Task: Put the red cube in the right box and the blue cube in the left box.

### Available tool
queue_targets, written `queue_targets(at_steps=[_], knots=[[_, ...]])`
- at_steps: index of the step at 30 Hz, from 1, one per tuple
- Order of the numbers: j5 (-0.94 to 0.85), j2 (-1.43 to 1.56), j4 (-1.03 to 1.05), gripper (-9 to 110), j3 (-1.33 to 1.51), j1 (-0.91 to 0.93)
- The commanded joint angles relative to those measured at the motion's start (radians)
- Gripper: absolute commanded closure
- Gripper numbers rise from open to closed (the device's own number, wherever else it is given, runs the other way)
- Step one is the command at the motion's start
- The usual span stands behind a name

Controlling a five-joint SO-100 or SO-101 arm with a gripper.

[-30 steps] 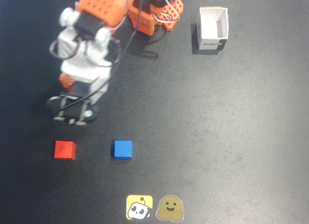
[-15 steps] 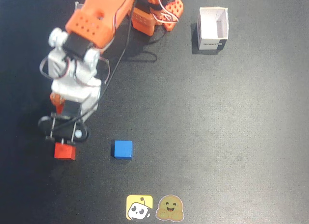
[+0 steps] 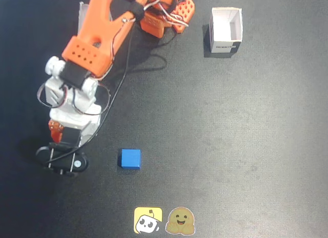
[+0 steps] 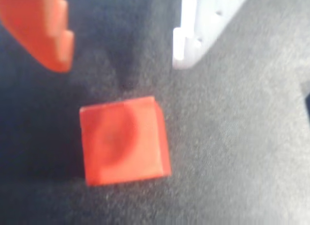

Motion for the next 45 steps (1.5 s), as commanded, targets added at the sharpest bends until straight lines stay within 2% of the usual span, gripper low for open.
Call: queue_targets(at_steps=[1, 45], knots=[[-0.003, -0.003, -0.015, 83, -0.064, 0.000], [0.002, -0.313, 0.021, 80, -0.334, -0.021]])
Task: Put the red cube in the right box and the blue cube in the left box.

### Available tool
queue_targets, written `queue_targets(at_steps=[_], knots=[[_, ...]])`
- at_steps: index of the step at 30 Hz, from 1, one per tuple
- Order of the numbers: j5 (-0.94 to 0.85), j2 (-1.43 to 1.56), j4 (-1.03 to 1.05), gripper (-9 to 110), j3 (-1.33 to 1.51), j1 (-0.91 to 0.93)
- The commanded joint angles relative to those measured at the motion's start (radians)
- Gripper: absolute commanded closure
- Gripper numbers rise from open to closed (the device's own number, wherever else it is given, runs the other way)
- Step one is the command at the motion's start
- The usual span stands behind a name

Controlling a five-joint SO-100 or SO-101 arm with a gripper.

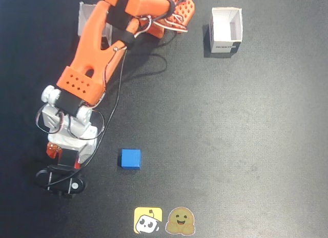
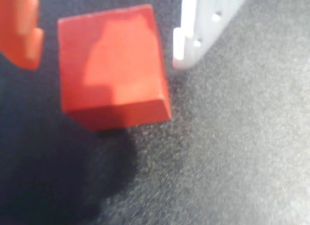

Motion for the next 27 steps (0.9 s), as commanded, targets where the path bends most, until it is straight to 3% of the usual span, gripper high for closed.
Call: queue_targets(at_steps=[1, 17, 27], knots=[[0.002, -0.005, 0.026, 80, -0.077, -0.011], [0.026, -0.100, 0.034, 80, -0.146, -0.017], [0.031, -0.106, 0.038, 87, -0.150, -0.009]])
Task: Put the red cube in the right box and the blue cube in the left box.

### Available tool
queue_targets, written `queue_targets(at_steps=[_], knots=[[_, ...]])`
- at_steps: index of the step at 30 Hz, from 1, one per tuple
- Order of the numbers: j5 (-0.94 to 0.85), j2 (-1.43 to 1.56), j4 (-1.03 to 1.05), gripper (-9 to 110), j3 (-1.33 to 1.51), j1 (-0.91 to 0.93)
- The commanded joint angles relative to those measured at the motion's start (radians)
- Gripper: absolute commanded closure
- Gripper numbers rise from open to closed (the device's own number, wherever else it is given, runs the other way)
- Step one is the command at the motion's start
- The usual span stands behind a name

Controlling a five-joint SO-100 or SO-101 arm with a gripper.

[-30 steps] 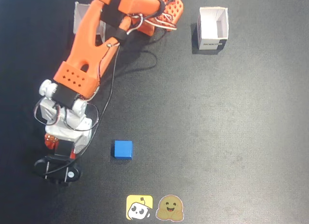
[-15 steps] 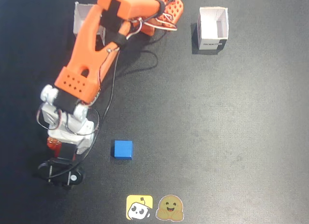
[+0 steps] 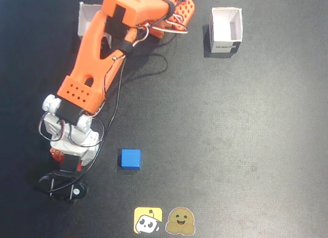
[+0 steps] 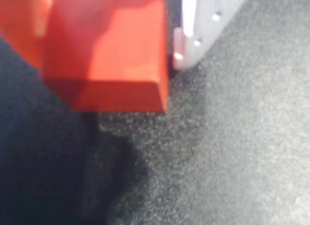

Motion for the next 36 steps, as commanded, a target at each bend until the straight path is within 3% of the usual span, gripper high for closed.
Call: queue_targets(at_steps=[1, 23, 36], knots=[[0.011, 0.011, 0.005, 88, -0.051, 0.000], [-0.021, 0.206, 0.224, 92, -0.029, 0.028], [-0.077, 0.531, 0.167, 92, 0.339, 0.110]])
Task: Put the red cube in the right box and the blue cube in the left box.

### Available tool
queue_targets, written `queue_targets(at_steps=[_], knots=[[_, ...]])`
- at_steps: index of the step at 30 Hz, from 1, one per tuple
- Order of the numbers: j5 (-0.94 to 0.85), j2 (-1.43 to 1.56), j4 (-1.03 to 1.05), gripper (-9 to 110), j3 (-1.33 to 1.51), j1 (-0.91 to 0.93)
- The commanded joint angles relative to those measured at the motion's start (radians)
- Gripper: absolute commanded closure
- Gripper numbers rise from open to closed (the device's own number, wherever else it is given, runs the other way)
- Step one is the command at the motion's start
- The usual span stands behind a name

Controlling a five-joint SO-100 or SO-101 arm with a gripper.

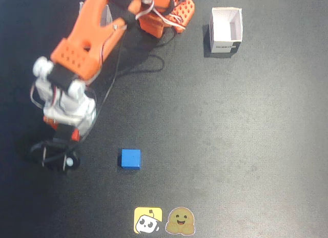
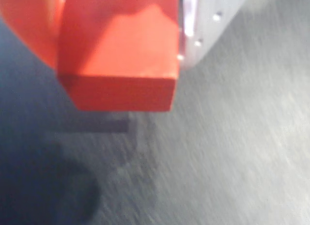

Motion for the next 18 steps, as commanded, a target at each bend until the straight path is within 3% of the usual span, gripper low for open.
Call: queue_targets(at_steps=[1, 18], knots=[[-0.020, 0.150, -0.034, 92, 0.087, 0.035], [-0.015, 0.770, -0.098, 92, 0.690, 0.198]])
